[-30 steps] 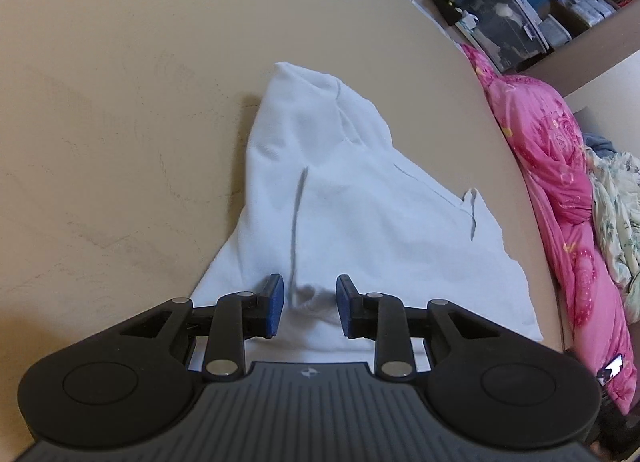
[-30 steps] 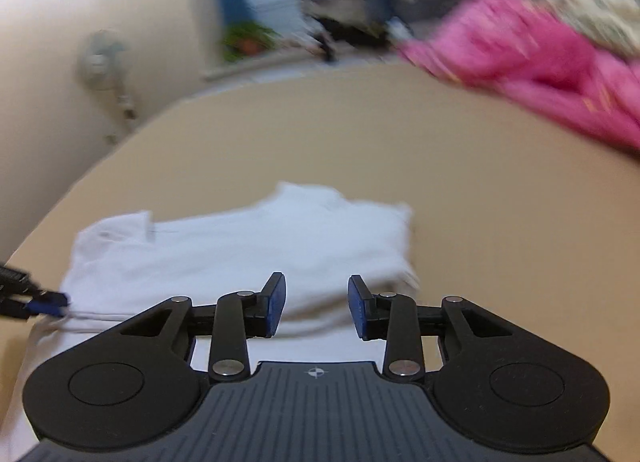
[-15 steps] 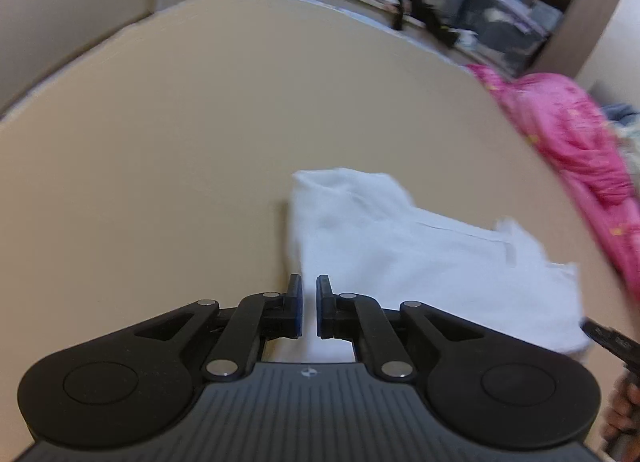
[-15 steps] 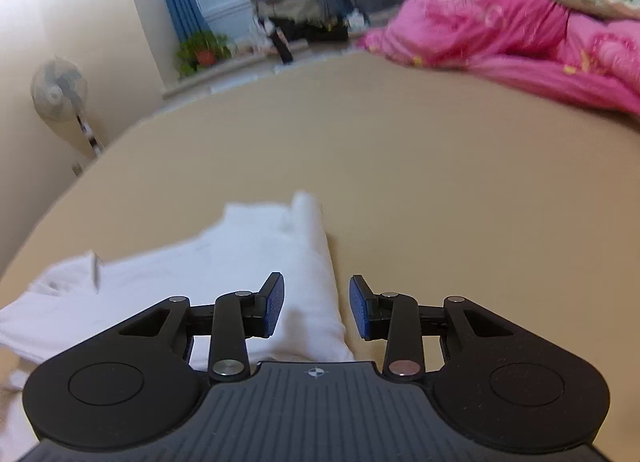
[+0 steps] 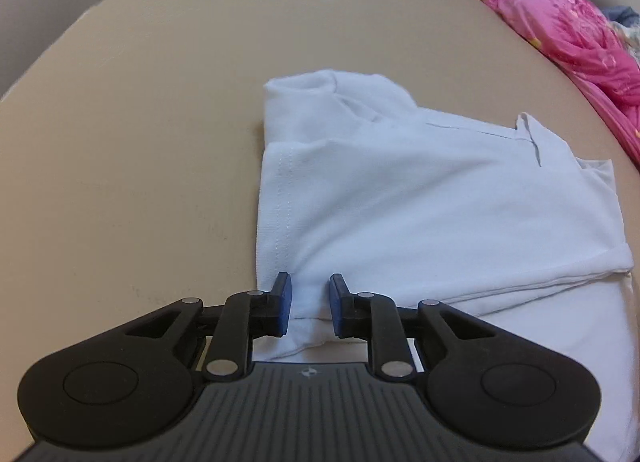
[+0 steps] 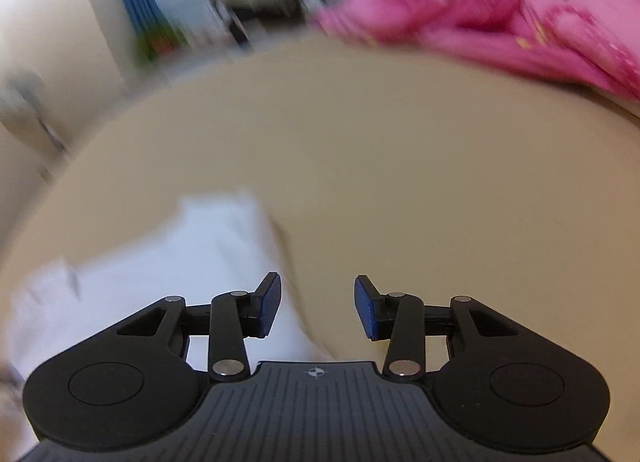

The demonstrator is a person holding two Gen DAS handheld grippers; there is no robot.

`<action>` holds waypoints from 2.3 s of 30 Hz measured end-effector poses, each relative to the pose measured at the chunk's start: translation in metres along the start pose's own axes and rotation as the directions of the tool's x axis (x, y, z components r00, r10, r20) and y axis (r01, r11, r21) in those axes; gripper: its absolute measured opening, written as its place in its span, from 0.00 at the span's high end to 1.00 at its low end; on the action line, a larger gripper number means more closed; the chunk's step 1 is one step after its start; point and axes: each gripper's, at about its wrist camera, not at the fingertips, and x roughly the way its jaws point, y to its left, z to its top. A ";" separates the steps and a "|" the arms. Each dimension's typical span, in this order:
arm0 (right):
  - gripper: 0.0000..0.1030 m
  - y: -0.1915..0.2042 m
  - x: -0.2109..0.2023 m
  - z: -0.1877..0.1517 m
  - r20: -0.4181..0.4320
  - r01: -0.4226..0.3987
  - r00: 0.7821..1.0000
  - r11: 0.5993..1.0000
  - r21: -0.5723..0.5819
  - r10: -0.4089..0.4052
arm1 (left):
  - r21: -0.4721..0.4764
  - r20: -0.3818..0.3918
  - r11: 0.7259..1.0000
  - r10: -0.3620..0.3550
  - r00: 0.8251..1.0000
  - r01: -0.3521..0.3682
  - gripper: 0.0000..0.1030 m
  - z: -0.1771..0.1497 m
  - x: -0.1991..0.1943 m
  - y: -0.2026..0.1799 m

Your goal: Fold small clothes

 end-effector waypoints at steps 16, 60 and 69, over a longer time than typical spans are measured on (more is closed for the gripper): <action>0.96 -0.024 0.095 0.031 0.013 -0.158 0.987 0.975 0.158 0.158 | 0.033 -0.003 0.999 -0.011 1.000 0.011 0.77 0.000 -0.001 0.000; 0.64 -0.050 -0.186 -0.149 -0.296 0.049 0.953 0.996 -0.081 -0.071 | -0.129 -0.122 0.991 0.007 0.993 -0.023 0.61 -0.231 -0.177 0.027; 0.64 -0.067 -0.156 -0.168 -0.446 0.085 0.890 0.996 -0.039 -0.093 | -0.212 -0.134 0.977 -0.028 0.991 -0.001 0.61 -0.256 -0.165 0.030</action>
